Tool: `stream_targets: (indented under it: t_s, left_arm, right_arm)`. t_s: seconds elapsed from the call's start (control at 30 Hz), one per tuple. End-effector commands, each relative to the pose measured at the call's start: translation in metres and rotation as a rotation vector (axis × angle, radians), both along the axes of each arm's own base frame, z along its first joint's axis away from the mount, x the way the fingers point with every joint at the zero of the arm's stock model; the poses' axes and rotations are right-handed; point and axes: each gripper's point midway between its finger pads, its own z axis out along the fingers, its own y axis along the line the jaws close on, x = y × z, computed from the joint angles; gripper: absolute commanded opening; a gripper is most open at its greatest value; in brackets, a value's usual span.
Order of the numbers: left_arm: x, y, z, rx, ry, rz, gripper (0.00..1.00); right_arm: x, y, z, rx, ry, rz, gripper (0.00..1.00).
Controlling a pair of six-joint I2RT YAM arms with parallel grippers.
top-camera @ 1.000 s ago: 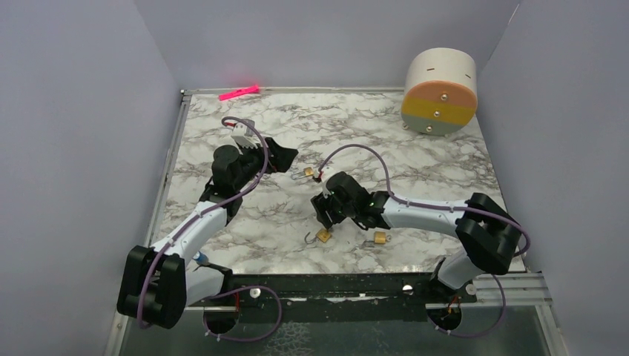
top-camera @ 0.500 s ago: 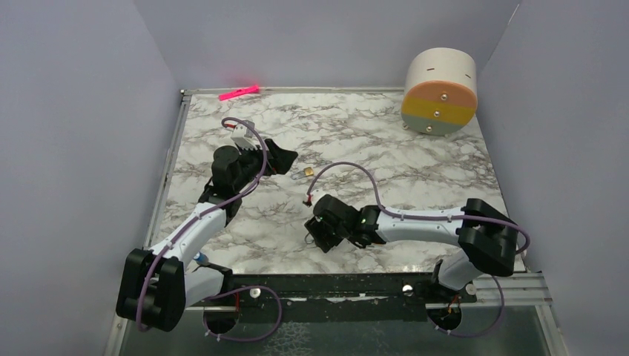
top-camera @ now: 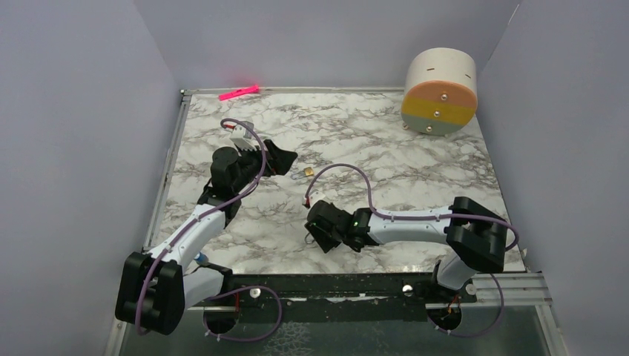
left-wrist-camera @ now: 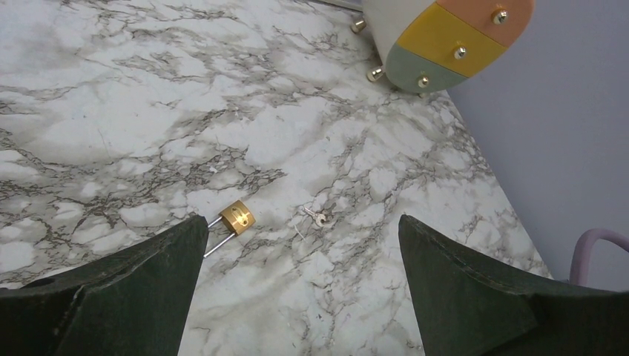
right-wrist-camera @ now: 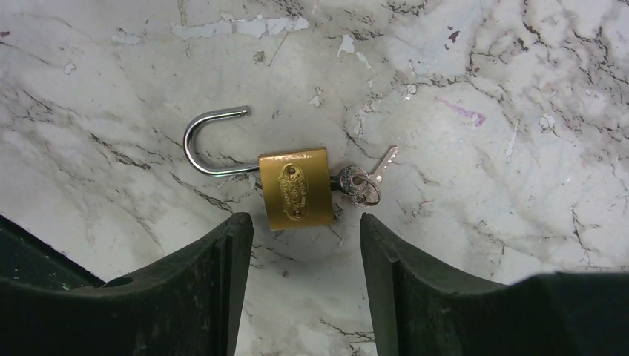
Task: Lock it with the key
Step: Pick up the lock from the center of the board.
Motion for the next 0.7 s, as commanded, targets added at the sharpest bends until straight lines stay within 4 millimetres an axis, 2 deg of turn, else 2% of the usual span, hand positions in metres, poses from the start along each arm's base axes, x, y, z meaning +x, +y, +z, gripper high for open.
stream_targets:
  t_s: [0.0, 0.27, 0.43, 0.5, 0.67]
  left_arm:
    - [-0.005, -0.003, 0.007, -0.008, -0.014, -0.028, 0.99]
    - [-0.005, -0.003, 0.005, -0.002, -0.013, -0.031, 0.98]
    - [-0.004, -0.003, 0.013, -0.001, -0.034, -0.034, 0.99]
    - [-0.005, -0.002, 0.016, 0.001, -0.043, -0.03, 0.99]
    - [-0.008, -0.002, 0.019, -0.001, -0.055, -0.032, 0.99]
  right_arm:
    - [0.008, 0.004, 0.003, -0.001, -0.041, -0.027, 0.59]
    - [0.002, 0.007, -0.013, 0.002, 0.0, -0.011, 0.57]
    - [0.001, 0.011, -0.013, 0.027, 0.002, -0.013, 0.45]
    - [-0.001, 0.012, -0.013, 0.043, 0.012, -0.019, 0.38]
    - [-0.004, 0.011, -0.016, 0.051, 0.028, -0.023, 0.29]
